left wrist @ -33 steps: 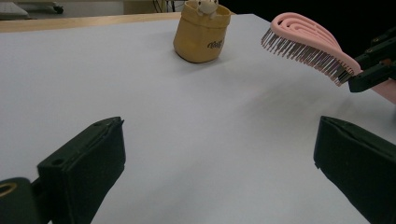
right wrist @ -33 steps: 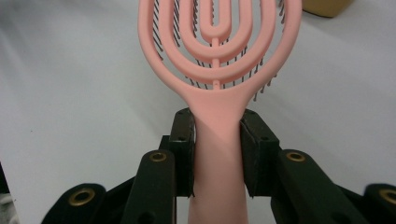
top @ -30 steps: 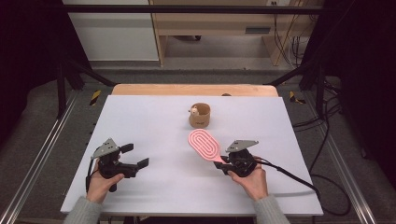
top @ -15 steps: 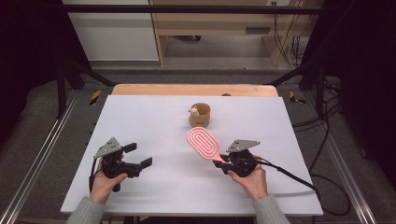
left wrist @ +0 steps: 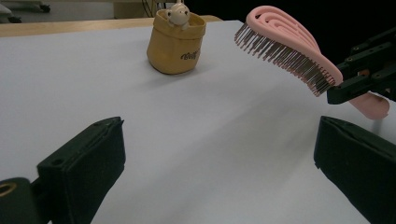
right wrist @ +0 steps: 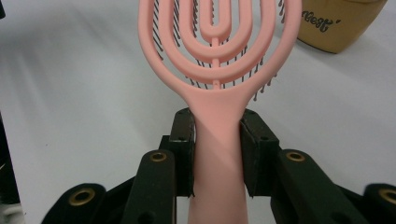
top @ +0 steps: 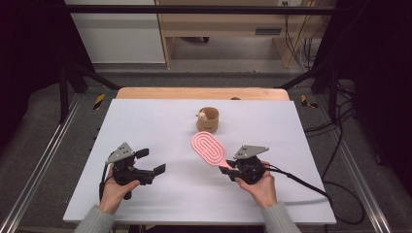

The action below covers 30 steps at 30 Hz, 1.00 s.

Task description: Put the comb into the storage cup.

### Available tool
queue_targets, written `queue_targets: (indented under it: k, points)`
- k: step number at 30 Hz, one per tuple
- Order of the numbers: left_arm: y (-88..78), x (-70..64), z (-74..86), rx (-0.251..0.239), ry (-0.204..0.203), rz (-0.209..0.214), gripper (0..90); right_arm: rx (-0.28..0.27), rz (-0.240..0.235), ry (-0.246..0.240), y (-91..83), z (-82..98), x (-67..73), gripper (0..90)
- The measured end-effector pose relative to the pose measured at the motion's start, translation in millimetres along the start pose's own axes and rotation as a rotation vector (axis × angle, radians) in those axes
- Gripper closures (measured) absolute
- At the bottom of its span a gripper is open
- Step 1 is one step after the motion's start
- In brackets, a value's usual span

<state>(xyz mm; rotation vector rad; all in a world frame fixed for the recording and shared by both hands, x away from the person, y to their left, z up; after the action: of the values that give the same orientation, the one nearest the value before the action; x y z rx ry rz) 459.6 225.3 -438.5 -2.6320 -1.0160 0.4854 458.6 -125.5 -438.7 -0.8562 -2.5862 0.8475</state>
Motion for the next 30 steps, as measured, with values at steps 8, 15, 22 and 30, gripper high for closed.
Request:
queue_targets:
  k: [8,15,22,30]
  points:
    - [3.9,-6.2,-7.4,-0.005,-0.007,0.006,2.0,-0.019,-0.006,-0.01,-0.7,-0.9,0.2,69.3]
    - [6.5,-9.1,-13.2,-0.008,-0.017,0.011,2.0,-0.027,-0.012,-0.031,1.7,-2.9,3.1,69.3]
    - [12.6,-16.1,-19.9,-0.006,-0.002,0.035,1.8,-0.036,-0.015,-0.04,2.0,-3.3,4.3,69.3]
    - [23.5,-24.1,-28.6,-0.016,-0.007,0.053,1.7,-0.054,-0.017,-0.044,0.4,-4.4,5.5,69.3]
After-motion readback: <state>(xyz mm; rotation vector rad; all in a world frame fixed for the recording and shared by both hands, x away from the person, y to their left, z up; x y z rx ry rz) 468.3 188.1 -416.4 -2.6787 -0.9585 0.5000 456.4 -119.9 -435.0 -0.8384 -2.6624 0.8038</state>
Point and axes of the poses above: each handheld gripper's, and its own axes: y roughly forward along the jaws, z roughly out of its underside, x roughly to its left, the point moved 2 cm from there along y, roughly forward along the jaws, and after that the axes turned 1 degree about -z, right-handed, at the moved point
